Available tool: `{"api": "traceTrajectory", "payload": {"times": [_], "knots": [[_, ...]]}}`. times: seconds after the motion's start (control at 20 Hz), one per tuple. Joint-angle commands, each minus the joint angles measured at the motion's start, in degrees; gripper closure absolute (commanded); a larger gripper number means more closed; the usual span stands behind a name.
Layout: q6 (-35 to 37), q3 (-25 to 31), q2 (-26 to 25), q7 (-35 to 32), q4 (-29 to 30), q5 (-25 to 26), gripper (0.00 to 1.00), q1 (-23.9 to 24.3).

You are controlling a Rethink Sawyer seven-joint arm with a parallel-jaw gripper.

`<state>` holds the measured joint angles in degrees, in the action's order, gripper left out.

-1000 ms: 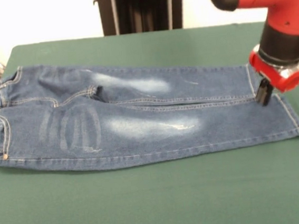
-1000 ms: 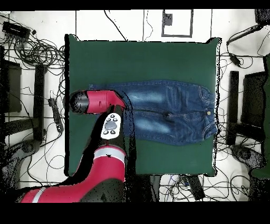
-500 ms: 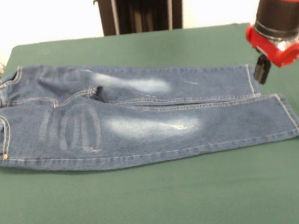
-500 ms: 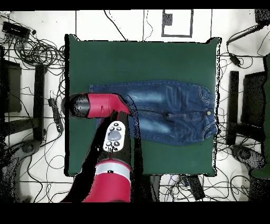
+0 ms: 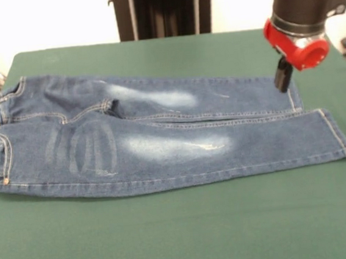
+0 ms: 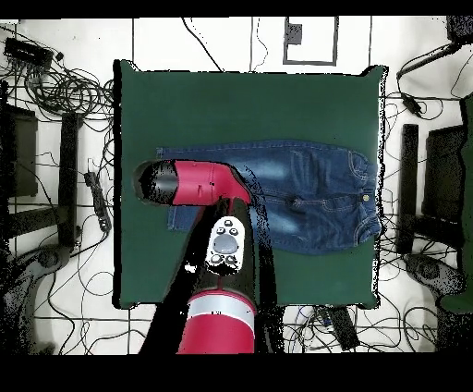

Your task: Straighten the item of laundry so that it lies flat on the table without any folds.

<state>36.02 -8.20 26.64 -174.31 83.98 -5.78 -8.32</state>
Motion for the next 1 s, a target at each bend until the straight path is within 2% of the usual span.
{"api": "traceTrajectory", "payload": {"times": [0.05,0.5,0.85,1.0], "knots": [[-5.7,3.5,-3.4,-1.9,9.3,0.9,1.00,0.9],[-4.9,5.4,0.2,0.4,14.8,0.7,1.00,2.4],[-8.4,5.1,-4.6,-0.6,12.4,1.7,1.00,1.0],[-9.1,5.3,-6.0,0.1,11.5,1.9,1.00,1.8]]}}
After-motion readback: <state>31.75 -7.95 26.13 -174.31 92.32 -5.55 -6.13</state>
